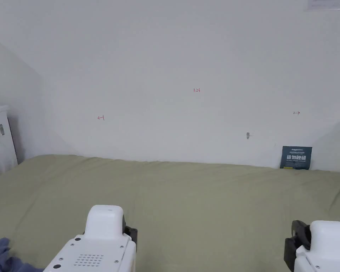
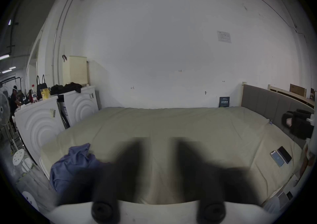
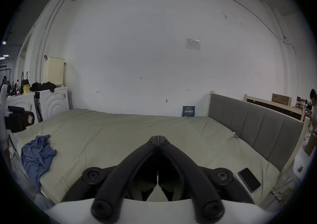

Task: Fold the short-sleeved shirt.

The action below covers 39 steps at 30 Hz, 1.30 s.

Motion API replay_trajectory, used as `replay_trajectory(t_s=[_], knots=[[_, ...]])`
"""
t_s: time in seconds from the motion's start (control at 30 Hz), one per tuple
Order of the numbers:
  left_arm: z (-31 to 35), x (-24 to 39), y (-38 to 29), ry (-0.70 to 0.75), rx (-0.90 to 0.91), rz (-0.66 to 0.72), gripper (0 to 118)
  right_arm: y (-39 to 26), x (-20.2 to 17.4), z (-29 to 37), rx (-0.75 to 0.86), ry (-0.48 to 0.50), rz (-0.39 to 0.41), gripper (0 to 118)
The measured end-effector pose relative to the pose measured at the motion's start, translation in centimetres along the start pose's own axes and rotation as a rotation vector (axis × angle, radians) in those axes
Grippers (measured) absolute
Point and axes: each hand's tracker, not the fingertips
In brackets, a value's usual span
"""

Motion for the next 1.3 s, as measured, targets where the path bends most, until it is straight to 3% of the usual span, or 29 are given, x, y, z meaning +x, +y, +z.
replay_trajectory(t_s=[0.13, 0.43, 0.9, 1.3], knots=[[-0.5, -0.1, 0.3, -0.003, -0.002, -0.001, 0, 0.1, 0.4, -0.3, -0.003, -0.022, 0.024, 0], [-0.1, -2.1, 0.0, 0.037, -0.015, 0.006, 0, 0.0, -1.0, -1.4, -0.023, 0.029, 0.035, 0], [8.4, -19.0, -2.2, 0.510, -0.067, 0.065, 0, -0.3, -19.0, -2.7, -0.027, 0.511, 0.054, 0], [9.2, -24.0, -4.8, 0.598, -0.129, 0.129, 0, -1.7, -22.0, -3.8, -0.069, 0.561, 0.064, 0]])
